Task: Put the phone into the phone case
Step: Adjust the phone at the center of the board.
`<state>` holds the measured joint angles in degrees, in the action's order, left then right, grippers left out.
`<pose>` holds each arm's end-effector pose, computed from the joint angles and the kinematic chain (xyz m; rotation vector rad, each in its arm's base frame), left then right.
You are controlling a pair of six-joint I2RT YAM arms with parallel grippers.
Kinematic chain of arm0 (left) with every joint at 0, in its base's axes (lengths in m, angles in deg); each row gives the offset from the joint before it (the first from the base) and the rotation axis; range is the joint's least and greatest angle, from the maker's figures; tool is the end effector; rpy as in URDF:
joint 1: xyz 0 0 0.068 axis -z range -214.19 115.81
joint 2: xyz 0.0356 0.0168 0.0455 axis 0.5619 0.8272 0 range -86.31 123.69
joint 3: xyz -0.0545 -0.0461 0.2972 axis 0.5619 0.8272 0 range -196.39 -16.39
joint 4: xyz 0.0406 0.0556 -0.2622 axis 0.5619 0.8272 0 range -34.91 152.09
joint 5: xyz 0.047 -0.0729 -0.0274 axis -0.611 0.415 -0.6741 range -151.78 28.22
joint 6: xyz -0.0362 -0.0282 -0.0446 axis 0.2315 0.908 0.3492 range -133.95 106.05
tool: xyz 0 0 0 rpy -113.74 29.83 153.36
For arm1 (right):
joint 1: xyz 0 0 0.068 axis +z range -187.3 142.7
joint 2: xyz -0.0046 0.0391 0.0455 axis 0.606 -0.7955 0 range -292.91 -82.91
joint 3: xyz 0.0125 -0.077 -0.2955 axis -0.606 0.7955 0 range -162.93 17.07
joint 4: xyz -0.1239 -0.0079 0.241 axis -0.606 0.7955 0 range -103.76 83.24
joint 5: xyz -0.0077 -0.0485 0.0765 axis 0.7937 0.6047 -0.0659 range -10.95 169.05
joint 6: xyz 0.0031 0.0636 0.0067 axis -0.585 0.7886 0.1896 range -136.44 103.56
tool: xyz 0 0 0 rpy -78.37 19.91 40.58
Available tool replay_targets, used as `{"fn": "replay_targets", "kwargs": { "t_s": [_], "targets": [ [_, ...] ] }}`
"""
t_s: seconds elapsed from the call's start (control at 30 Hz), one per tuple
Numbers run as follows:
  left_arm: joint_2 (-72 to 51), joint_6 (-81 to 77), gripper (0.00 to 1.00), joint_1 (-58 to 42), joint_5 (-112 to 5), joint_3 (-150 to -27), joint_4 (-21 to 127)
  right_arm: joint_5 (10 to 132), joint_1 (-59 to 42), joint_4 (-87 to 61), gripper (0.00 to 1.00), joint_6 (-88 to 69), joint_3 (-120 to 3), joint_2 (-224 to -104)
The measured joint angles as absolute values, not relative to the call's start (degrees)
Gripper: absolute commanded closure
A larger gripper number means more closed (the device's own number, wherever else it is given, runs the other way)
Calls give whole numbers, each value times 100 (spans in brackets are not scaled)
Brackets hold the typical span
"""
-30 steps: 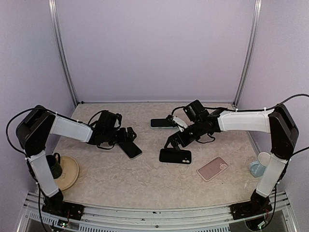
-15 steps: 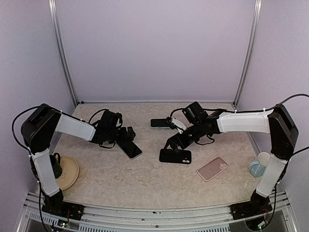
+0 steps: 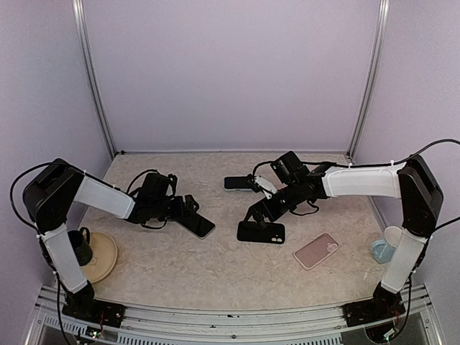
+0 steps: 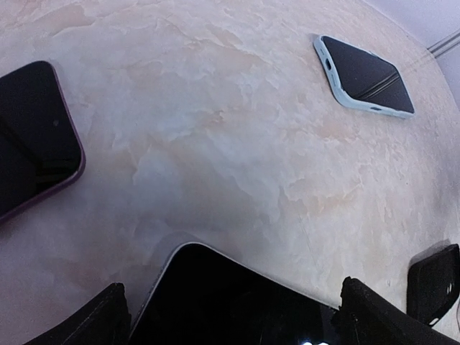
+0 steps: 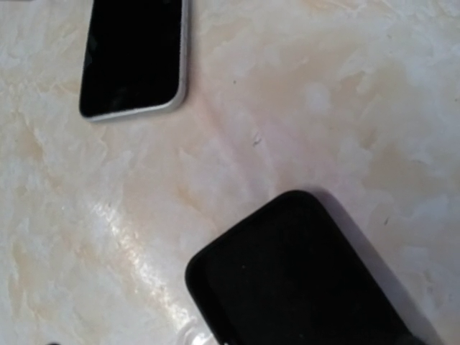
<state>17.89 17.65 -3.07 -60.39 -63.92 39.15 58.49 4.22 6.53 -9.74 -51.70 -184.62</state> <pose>0.3222 -0.1958 0.1412 0.0033 2.3543 -0.5861 0.2875 0.2778 0.2202 -0.9240 2.4252 0.7806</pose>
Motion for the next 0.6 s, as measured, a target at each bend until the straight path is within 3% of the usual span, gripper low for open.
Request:
{"fn": "replay_targets", "kwargs": {
  "t_s": [0.6],
  "targets": [
    [522,2532,1,333,-5618,-4928,3633,5849,422,684,0,-1057,-5277,-18604]
  ]
}}
